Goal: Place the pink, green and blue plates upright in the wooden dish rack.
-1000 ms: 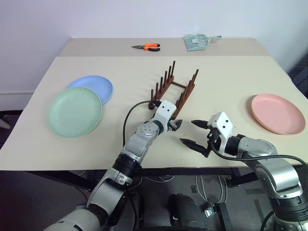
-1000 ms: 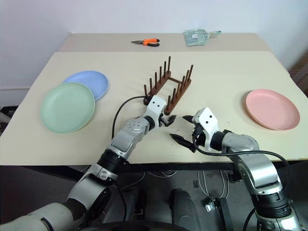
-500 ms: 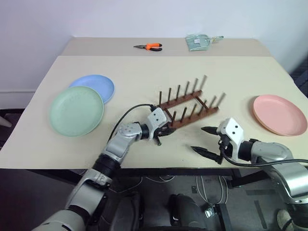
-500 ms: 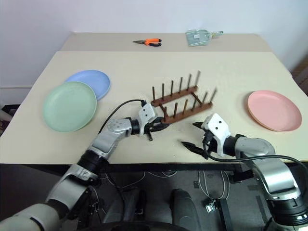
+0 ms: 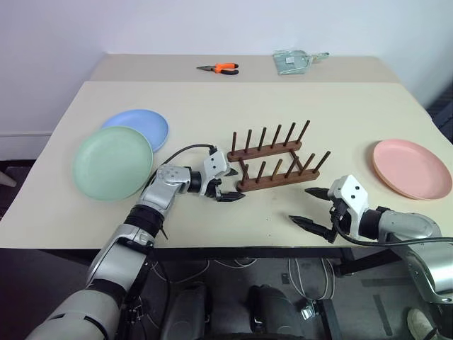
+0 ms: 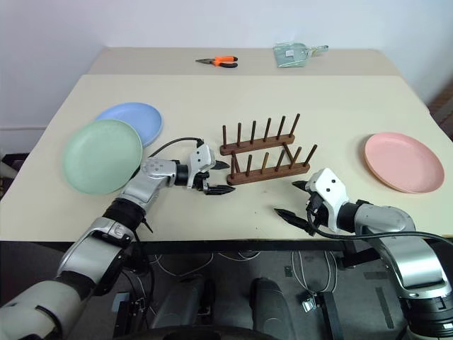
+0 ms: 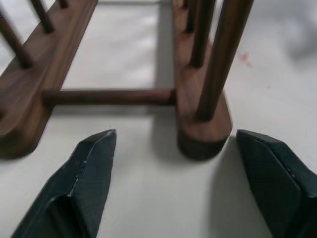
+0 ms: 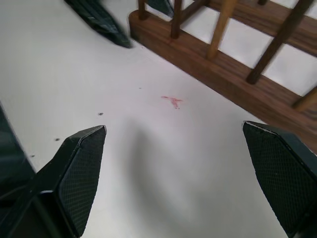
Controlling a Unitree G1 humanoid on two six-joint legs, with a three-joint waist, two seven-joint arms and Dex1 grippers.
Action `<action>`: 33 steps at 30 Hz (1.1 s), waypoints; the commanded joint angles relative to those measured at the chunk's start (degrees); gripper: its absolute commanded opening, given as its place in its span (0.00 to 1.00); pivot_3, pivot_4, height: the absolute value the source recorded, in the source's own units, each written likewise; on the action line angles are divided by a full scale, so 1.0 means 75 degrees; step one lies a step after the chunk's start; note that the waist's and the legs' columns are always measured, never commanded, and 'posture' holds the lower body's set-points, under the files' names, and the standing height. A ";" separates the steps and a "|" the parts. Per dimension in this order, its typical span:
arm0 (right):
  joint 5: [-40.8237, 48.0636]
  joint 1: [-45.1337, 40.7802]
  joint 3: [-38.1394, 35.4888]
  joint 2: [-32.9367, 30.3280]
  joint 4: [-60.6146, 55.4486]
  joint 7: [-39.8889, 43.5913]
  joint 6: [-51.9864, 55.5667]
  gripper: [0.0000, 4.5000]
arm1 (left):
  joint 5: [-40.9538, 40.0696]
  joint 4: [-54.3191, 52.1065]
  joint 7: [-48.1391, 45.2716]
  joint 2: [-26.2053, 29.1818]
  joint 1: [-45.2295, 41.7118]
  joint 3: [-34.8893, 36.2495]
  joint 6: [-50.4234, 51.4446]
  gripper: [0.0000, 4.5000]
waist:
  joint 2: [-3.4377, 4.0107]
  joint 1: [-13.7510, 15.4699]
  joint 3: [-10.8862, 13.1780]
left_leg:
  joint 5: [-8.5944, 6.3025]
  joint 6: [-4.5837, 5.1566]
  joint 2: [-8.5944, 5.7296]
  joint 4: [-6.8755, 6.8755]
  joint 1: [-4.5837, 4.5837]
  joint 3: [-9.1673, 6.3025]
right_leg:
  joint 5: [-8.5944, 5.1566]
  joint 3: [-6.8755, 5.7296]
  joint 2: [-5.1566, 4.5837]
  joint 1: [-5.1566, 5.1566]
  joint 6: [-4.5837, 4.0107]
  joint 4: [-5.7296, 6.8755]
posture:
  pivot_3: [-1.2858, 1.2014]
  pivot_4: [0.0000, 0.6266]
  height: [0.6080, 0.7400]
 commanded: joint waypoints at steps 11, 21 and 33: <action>-0.1660 -0.0858 0.0766 0.0111 0.1505 -0.0926 -0.0579 0.01 | 0.0392 -0.4928 0.1920 0.0058 0.2030 -0.1084 0.3407 0.16 | 0.0014 0.0018 -0.0002 | 0.0003 -0.0008 -0.0016 0.0007 0.0006 0.0005 | -0.0014 -0.0014 -0.0049 0.0019 -0.0027 0.0002 | 0.52 0.24 1.00; -0.2958 -0.2976 0.1733 0.1197 0.3930 -0.2009 -0.1320 0.01 | 0.1407 -0.2691 0.4516 -0.0772 0.1189 -0.0560 0.2629 0.16 | 0.0013 -0.0133 -0.0006 | 0.0005 -0.0005 -0.0015 0.0005 0.0052 0.0007 | -0.0002 -0.0020 -0.0027 0.0061 -0.0002 0.0007 | 0.52 0.24 1.00; -0.3214 -0.3598 0.1443 0.1347 0.4845 -0.2088 -0.2165 0.12 | 0.1507 -0.1843 0.4945 -0.0831 0.0867 -0.0409 0.1998 0.16 | 0.0015 -0.0166 -0.0007 | 0.0006 -0.0006 -0.0010 -0.0002 0.0069 0.0009 | 0.0006 -0.0020 -0.0019 0.0079 0.0024 0.0008 | 0.52 0.24 1.00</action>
